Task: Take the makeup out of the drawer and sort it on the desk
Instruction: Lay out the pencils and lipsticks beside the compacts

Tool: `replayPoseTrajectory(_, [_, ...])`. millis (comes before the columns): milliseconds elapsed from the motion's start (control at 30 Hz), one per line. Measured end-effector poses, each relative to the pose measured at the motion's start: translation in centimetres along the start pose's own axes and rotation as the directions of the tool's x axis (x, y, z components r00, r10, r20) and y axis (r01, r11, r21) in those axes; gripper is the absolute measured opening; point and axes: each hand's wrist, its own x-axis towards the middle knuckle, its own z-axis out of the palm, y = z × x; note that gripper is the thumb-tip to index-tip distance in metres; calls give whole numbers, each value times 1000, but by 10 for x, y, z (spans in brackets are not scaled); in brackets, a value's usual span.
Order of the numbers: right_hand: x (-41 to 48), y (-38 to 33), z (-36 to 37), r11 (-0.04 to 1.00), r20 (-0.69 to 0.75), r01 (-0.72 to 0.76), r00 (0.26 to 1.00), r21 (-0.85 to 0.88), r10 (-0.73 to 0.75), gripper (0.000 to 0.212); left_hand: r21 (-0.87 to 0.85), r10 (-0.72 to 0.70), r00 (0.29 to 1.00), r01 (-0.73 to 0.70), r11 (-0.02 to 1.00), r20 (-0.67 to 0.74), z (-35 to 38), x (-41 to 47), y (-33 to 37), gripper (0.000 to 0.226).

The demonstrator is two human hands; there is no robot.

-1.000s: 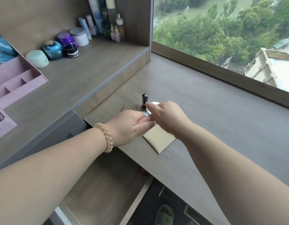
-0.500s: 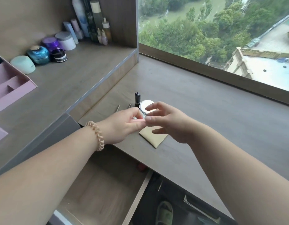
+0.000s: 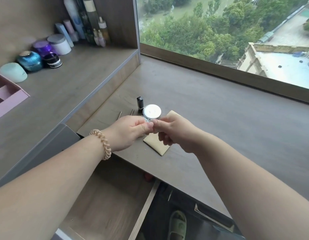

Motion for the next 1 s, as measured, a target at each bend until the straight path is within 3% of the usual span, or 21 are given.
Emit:
replayPoseTrajectory(100, [-4, 13, -18, 993, -17, 105, 994, 48, -104, 22, -251, -55, 992, 82, 965, 111, 5, 3, -2, 48])
replayPoseTrajectory(200, [-6, 27, -38, 990, -73, 137, 988, -35, -139, 22, -344, -159, 978, 197, 918, 135, 13, 8, -5, 45])
replayPoseTrajectory(333, [-6, 52, -66, 994, -196, 41, 979, -106, -61, 26, -365, -210, 972, 236, 901, 109, 25, 23, -11, 40])
replayPoseTrajectory(467, [-7, 84, -83, 999, -362, -35, 932, -24, 24, 12, -456, -262, 957, 289, 842, 122, 54, 39, -9, 9])
replayPoseTrajectory(533, [-8, 98, -86, 997, -403, -82, 912, 9, 79, 12, -484, -284, 949, 313, 817, 133, 76, 48, -6, 8])
replayPoseTrajectory(800, [10, 133, -94, 980, -528, -139, 848, -142, 44, 14, -214, -260, 950, 222, 951, -174, 146, 90, -6, 14])
replayPoseTrajectory(1000, [25, 138, -100, 927, -511, -140, 857, -348, -62, 5, -88, -221, 940, 204, 975, -262, 165, 104, -6, 10])
